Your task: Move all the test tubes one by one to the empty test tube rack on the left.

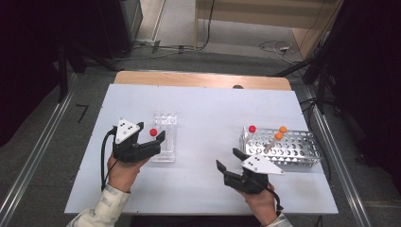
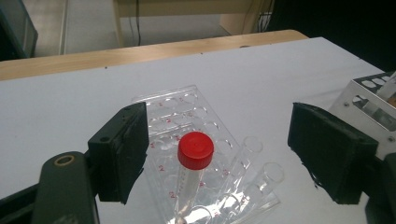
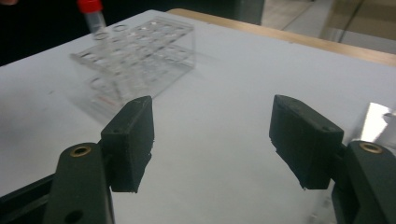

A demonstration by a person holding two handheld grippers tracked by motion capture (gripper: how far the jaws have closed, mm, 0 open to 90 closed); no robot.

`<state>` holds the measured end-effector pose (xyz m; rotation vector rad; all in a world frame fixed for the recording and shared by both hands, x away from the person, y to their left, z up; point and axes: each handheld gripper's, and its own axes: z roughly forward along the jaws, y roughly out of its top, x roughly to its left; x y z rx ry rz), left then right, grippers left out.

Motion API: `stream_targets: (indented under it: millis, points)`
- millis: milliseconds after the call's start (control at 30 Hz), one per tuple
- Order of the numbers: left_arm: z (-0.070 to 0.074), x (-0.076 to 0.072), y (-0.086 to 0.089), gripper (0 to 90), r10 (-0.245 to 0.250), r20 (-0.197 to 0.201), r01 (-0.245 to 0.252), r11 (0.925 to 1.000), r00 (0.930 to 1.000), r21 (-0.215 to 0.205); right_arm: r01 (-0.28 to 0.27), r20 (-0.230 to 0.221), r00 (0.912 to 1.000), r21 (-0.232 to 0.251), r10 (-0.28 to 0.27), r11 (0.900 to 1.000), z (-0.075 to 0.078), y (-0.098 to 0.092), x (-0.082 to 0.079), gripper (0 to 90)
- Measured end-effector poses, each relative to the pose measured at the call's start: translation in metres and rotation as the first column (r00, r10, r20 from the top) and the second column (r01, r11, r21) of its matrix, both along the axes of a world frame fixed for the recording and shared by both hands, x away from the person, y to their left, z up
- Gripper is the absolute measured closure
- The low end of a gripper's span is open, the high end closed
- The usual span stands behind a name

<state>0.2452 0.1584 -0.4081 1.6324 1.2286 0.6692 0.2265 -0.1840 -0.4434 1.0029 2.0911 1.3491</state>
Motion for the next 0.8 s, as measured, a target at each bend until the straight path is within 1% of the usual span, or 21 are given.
stream_targets:
  millis: [167, 267, 333, 533, 600, 667, 800]
  points:
    - [0.000, -0.001, -0.001, 19.7, -0.004, 0.001, 0.004, 1.0000, 1.0000, 0.003, 0.092, 0.014, 0.9957, 0.012, -0.092, 0.996, 0.002, -0.021, 0.010, 29.9]
    - [0.001, -0.001, -0.002, 19.7, -0.009, 0.002, 0.009, 0.9999, 1.0000, 0.006, 0.134, 0.027, 0.9906, 0.005, -0.134, 0.991, 0.000, -0.028, 0.017, 30.0]
    - [0.001, -0.001, -0.002, 19.7, -0.010, 0.003, 0.010, 0.9999, 0.9999, 0.005, 0.166, 0.023, 0.9859, 0.004, -0.166, 0.986, -0.002, -0.032, 0.021, 30.1]
    - [0.001, -0.002, -0.003, 19.3, -0.012, 0.003, 0.012, 0.9999, 0.9999, 0.008, 0.222, 0.032, 0.9745, -0.002, -0.222, 0.975, -0.007, -0.037, 0.033, 30.6]
    - [0.001, -0.002, -0.004, 18.6, -0.013, 0.003, 0.012, 0.9999, 0.9999, 0.010, 0.232, 0.030, 0.9724, -0.008, -0.231, 0.973, -0.009, -0.037, 0.036, 31.2]
    - [0.001, -0.002, -0.004, 18.4, -0.014, 0.004, 0.014, 0.9999, 0.9999, 0.010, 0.248, 0.033, 0.9683, -0.016, -0.247, 0.969, -0.011, -0.036, 0.041, 31.8]
    - [0.000, -0.002, -0.004, 18.4, -0.015, 0.001, 0.015, 0.9998, 0.9999, 0.009, 0.272, 0.034, 0.9618, -0.018, -0.272, 0.962, -0.014, -0.036, 0.050, 34.2]
